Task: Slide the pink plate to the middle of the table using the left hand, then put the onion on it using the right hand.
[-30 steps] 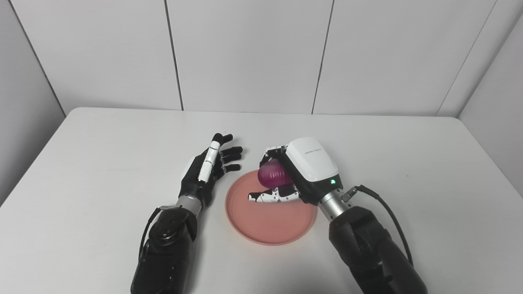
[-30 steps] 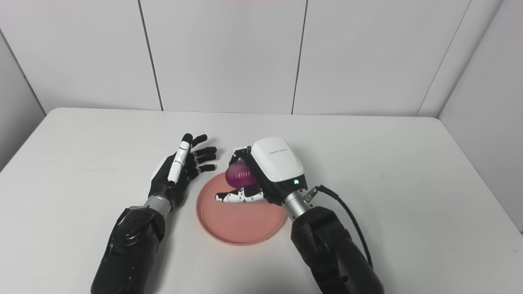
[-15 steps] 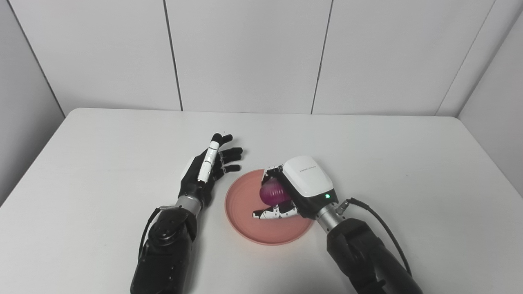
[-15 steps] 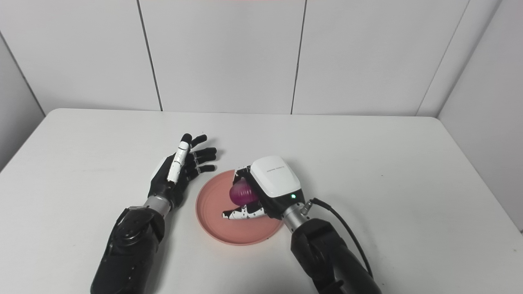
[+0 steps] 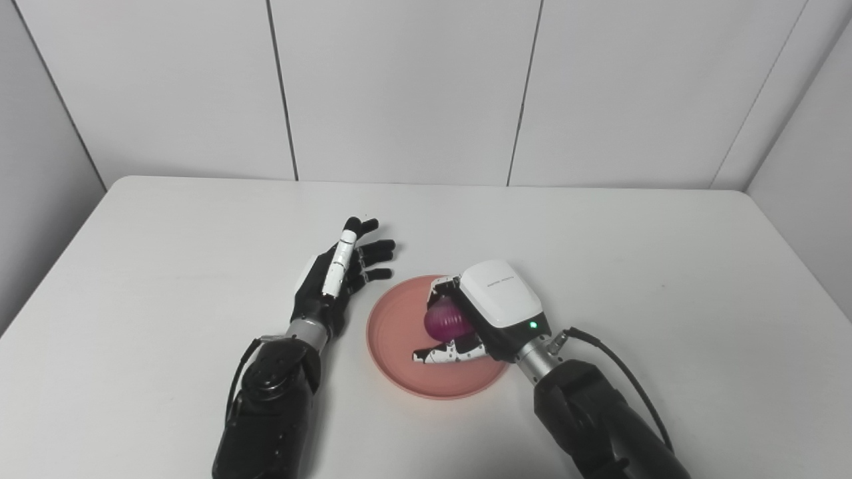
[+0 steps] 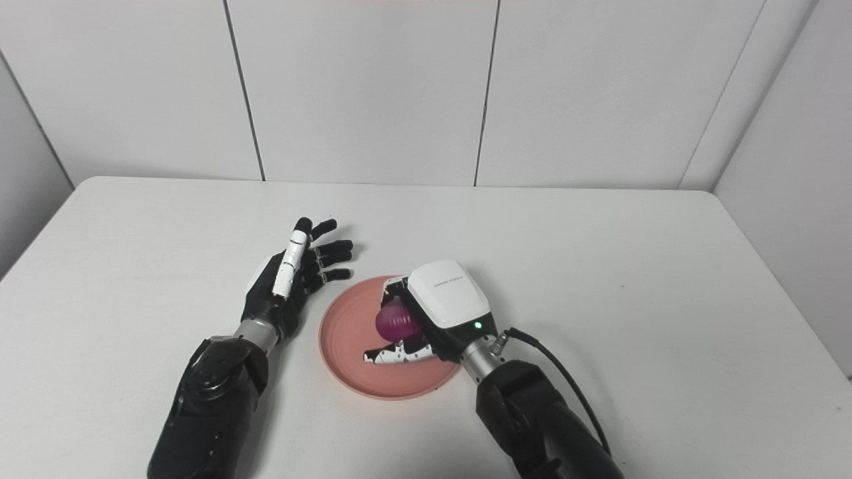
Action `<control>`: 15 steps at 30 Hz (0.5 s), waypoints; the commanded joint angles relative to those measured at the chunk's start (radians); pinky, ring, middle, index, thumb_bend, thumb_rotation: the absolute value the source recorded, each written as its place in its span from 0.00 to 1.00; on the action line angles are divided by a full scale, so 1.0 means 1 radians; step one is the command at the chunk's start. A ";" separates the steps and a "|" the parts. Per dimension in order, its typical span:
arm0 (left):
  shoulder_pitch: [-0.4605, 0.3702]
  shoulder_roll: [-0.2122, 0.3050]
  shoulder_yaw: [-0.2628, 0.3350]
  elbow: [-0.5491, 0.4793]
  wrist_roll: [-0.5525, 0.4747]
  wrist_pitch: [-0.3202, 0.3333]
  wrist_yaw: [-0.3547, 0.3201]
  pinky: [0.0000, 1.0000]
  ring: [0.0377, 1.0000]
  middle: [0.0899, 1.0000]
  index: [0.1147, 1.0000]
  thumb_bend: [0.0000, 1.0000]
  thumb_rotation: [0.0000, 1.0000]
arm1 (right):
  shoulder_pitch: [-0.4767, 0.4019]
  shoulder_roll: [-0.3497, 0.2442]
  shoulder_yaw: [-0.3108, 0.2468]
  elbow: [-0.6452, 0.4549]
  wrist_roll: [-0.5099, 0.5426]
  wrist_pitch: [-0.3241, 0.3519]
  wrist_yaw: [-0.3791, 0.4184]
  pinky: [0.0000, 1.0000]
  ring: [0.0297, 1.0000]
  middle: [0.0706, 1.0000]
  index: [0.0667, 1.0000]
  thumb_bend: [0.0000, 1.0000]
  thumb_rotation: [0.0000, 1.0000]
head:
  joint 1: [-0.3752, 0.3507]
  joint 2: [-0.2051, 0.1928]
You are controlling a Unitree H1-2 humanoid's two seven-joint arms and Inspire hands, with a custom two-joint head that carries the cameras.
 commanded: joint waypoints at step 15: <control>0.003 -0.009 -0.004 0.034 0.006 0.028 0.010 0.70 0.75 0.68 0.79 0.78 0.89 | -0.027 -0.002 -0.016 -0.071 0.086 -0.066 -0.005 0.26 0.32 0.38 0.46 0.60 0.84 | 0.016 -0.001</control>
